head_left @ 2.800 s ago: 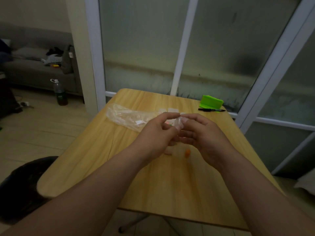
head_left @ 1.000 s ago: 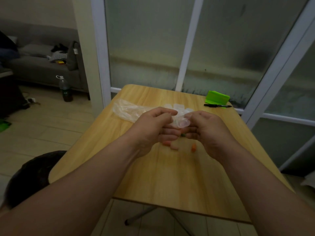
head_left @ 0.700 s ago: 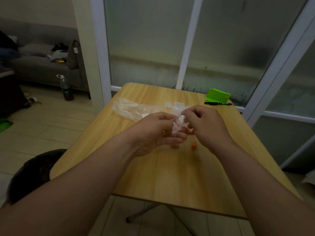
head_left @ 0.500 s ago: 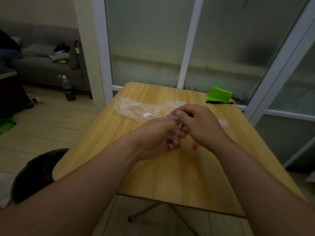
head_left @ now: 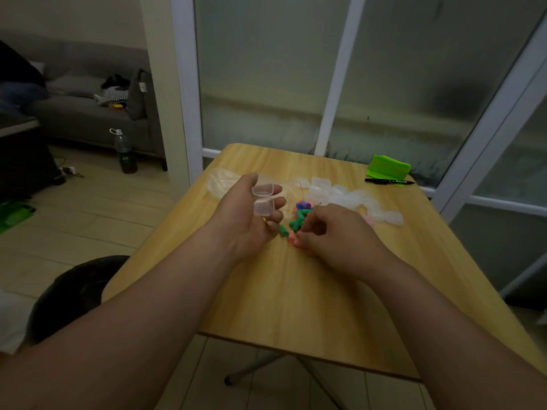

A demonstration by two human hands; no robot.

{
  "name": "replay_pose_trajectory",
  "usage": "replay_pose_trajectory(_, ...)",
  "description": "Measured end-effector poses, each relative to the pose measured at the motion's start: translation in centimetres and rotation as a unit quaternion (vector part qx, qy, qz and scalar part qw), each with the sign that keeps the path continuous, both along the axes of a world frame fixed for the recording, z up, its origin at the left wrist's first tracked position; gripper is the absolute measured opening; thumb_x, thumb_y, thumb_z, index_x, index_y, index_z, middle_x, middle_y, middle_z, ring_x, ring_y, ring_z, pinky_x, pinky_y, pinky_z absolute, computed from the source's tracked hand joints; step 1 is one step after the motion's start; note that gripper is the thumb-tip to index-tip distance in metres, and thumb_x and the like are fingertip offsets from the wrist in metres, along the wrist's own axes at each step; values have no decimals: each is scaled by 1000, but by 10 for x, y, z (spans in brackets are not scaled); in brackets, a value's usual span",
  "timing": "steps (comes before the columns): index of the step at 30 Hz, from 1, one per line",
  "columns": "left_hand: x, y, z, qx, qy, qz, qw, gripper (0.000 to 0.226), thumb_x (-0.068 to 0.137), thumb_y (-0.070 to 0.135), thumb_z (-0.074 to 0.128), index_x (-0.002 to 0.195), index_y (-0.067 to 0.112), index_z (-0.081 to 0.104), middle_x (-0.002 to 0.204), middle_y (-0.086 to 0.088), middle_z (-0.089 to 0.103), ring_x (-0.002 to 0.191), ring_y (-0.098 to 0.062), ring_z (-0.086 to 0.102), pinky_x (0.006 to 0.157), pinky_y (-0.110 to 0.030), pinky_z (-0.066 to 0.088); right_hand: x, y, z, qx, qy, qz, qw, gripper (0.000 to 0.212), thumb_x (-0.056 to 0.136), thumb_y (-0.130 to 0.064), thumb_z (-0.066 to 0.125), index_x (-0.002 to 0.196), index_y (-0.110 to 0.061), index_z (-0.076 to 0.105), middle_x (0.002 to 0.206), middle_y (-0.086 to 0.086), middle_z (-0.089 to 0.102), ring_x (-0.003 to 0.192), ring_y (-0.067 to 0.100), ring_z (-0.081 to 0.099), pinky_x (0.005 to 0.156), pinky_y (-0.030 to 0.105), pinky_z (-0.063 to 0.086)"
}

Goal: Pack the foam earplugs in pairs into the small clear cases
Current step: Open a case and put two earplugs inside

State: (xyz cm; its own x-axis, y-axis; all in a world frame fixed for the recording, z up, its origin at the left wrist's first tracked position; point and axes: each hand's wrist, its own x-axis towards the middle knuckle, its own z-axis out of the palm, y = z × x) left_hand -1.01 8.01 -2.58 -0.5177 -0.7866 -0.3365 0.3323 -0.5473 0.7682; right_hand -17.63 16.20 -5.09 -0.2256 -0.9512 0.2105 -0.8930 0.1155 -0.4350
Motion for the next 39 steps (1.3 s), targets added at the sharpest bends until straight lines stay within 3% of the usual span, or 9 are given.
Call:
replay_pose_trajectory(3, -1, 2, 1, -1, 2, -7, 1000, 44, 109, 48, 37, 119, 12, 61, 82, -6, 59, 59, -14, 44, 57, -25, 26, 4, -3, -4, 15, 62, 0, 998, 19, 91, -47, 76, 85, -29, 71, 90, -10, 62, 83, 11, 60, 71, 34, 52)
replay_pose_trajectory(11, 0, 5, 0, -9, -4, -17, 1000, 50, 109, 47, 40, 128, 7, 64, 86, -8, 60, 61, -15, 47, 55, -27, 36, 7, -4, -5, 18, 60, 3, 998, 15, 93, -41, 74, 83, -29, 71, 88, -11, 61, 82, 9, 57, 71, 35, 50)
replay_pose_trajectory(17, -2, 8, -5, -10, -9, -31, 999, 52, 107, 47, 44, 137, 9, 63, 96, -10, 58, 70, -17, 52, 54, -27, 45, 0, -2, -5, -21, 5, -12, 1000, 12, 92, -36, 77, 84, -29, 71, 91, -8, 61, 84, 6, 56, 69, 30, 46)
replay_pose_trajectory(23, -6, 10, -6, -15, -10, -44, 999, 51, 105, 39, 46, 140, 5, 60, 105, -12, 59, 78, -20, 55, 63, -32, 46, -9, -2, -6, -73, -33, -36, 996, 11, 93, -35, 76, 85, -30, 71, 89, -11, 65, 82, 1, 57, 65, 22, 37)
replay_pose_trajectory(27, -8, 9, -7, -23, -18, -51, 998, 47, 105, 42, 46, 133, 10, 66, 104, -12, 64, 84, -22, 58, 69, -34, 49, -15, -1, -4, -121, -103, -59, 986, 9, 96, -33, 75, 88, -30, 71, 84, -13, 70, 81, -3, 62, 64, 20, 42)
replay_pose_trajectory(32, -11, 16, -6, -17, -15, -60, 998, 43, 105, 42, 47, 131, 15, 67, 89, -9, 68, 70, -20, 64, 64, -32, 53, -10, -1, 0, -150, -148, -58, 976, 7, 99, -29, 73, 105, -27, 69, 94, -13, 70, 88, 1, 66, 74, 23, 54)
replay_pose_trajectory(36, -11, 17, -7, -14, 7, -97, 995, 46, 102, 38, 47, 138, 12, 61, 115, -18, 66, 94, -28, 61, 80, -37, 52, -1, 5, 10, -174, -143, -29, 974, 3, 99, -27, 73, 99, -29, 71, 91, -13, 71, 87, 1, 66, 74, 20, 52)
replay_pose_trajectory(39, -11, 17, -8, -20, 24, -108, 994, 50, 106, 41, 44, 145, 13, 57, 121, -15, 71, 100, -27, 64, 91, -40, 50, 11, 9, 15, -180, -113, 8, 977, 4, 98, -26, 72, 97, -29, 71, 94, -12, 68, 86, 1, 62, 69, 11, 43)
